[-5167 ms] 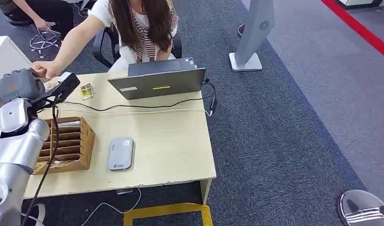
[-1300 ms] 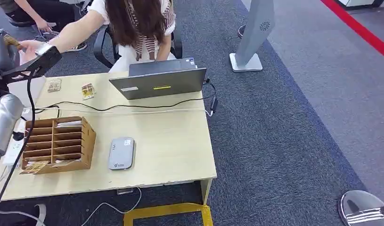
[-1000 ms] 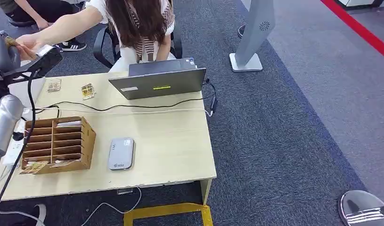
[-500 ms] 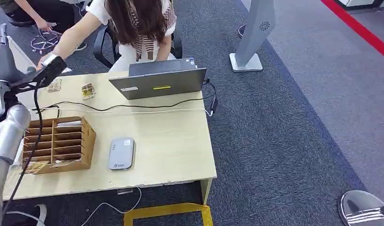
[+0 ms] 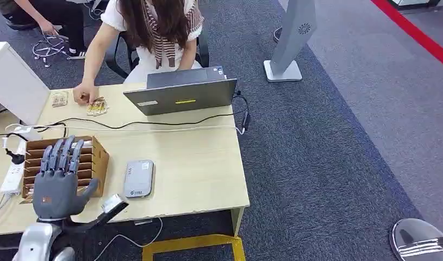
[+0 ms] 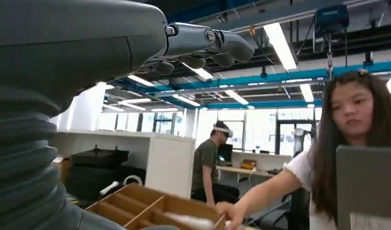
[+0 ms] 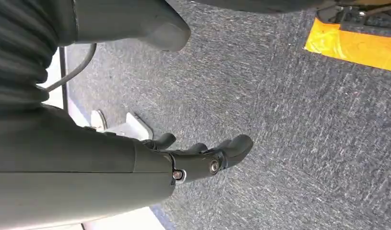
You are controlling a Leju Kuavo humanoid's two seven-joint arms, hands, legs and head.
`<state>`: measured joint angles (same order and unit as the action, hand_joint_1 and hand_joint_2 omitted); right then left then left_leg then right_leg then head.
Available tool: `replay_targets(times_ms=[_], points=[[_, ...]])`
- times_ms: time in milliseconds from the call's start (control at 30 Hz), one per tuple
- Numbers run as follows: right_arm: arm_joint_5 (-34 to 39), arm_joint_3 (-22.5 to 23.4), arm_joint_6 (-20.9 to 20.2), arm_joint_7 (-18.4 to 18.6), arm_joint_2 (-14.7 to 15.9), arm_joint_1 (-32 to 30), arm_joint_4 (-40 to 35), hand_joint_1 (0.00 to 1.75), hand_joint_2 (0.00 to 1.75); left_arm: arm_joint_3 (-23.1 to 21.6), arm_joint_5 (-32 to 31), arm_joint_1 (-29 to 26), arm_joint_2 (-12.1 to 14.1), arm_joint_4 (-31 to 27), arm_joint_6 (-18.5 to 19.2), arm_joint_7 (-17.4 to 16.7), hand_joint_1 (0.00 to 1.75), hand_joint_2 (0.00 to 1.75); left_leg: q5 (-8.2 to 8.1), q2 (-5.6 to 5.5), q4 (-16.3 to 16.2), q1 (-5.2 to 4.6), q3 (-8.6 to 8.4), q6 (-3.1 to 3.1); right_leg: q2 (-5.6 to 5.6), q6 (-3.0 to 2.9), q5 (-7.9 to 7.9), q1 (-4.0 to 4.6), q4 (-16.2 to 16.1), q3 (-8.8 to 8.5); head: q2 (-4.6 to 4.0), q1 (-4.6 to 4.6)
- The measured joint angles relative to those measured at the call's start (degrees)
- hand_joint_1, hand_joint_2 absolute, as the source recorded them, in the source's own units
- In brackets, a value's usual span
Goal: Pass the card to the sensor for recognition and then transmit it.
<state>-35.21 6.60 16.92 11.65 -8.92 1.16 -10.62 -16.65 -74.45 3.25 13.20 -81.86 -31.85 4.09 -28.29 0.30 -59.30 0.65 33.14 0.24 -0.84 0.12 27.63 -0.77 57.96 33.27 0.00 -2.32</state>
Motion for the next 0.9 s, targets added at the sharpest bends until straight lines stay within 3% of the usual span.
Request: replay_targets(times_ms=[67,167,333,667,900], points=[[0.0,0.3,0.0,-0.3,0.0,0.0,0.0,0.0,1.75,0.0,-0.1,-3.3,1.4,-1.9,1.3,-0.6,0.0,1.75,0.0,-0.04,0.0,0.0,0.0,0.0,0.05,0.0,0.01,0.01,0.0,0.0,0.0,0.04],[-0.4,0.7,-0.4,-0.7,-0.2,-0.1,0.0,0.0,1.75,0.0,-0.4,-6.1,3.8,-3.0,7.6,-3.0,0.0,1.75,0.02,-0.12,0.0,0.03,0.0,-0.02,0.13,0.0,0.02,0.02,0.0,-0.02,0.0,0.04],[-1.4,0.9,-0.7,-1.1,-0.2,-0.1,0.0,0.0,1.75,0.9,-1.7,-5.7,6.3,-1.2,11.7,-5.5,0.0,1.75,0.1,-0.23,0.0,0.05,-0.02,-0.06,0.21,-0.04,-0.03,0.05,0.0,-0.07,0.0,0.02],[-3.1,0.9,-1.4,-0.2,-0.1,0.2,0.0,0.0,1.75,1.9,-2.1,2.7,5.7,9.3,14.8,-5.8,0.0,1.75,0.14,-0.31,0.0,0.03,-0.02,-0.07,0.33,-0.08,-0.07,0.04,0.0,-0.11,0.0,0.02],[-3.2,0.9,-1.5,-0.2,-0.1,0.2,0.0,0.0,1.75,1.9,-2.2,5.6,4.4,12.3,15.2,-5.8,0.0,1.75,0.14,-0.29,0.0,0.04,-0.02,-0.07,0.31,-0.09,-0.08,0.04,0.0,-0.09,0.0,0.02]])
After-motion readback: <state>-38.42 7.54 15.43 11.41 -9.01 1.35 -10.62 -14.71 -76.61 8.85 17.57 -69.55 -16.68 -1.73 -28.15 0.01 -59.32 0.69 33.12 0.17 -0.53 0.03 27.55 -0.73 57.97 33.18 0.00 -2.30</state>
